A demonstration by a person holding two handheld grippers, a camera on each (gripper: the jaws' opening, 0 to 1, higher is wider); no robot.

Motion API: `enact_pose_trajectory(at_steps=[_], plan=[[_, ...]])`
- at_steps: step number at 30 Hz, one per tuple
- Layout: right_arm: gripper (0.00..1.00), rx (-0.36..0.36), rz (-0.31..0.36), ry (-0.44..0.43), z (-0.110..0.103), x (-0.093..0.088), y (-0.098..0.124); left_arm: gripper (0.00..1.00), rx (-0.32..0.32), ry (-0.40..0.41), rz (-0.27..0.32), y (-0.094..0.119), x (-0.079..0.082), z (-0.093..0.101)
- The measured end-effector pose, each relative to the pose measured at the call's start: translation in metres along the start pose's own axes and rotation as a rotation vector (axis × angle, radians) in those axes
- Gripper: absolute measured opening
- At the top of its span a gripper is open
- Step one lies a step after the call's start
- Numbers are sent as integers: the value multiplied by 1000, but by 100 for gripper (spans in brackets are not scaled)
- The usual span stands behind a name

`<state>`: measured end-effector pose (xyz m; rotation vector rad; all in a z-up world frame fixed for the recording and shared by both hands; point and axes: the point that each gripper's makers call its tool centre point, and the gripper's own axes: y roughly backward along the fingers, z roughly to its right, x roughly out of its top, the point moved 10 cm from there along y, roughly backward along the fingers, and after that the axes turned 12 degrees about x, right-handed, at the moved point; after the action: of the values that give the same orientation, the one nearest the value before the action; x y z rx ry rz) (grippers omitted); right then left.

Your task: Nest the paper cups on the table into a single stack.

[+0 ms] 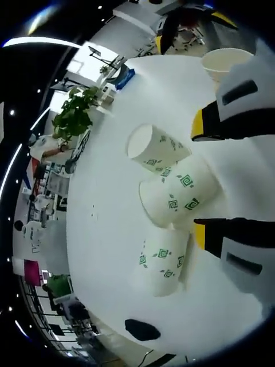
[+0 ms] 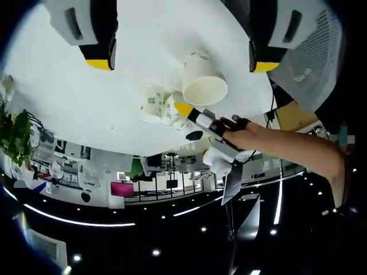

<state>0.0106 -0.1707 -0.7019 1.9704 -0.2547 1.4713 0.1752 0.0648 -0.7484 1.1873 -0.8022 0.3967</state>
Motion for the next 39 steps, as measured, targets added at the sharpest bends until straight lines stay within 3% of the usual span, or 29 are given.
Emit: enact_pose_trajectory(at_steps=[11,16,21,29,39], plan=[[96,-16,4,-9,2,-1,2,48,27,107,-26,-11,2,1],[95,-18,6,-10,3,-1,2,41,33,135,-45,-11,1,0],[95,-20,7,-15,3,-1,3,35,31,145,-55,-8,0,0],[95,-18,1,2,3,-1,2,35,34,148,-58,-6,-1,-5],[95,-4,-6,18,0,-1,1,34,28,121,-53,14,-12,-4]])
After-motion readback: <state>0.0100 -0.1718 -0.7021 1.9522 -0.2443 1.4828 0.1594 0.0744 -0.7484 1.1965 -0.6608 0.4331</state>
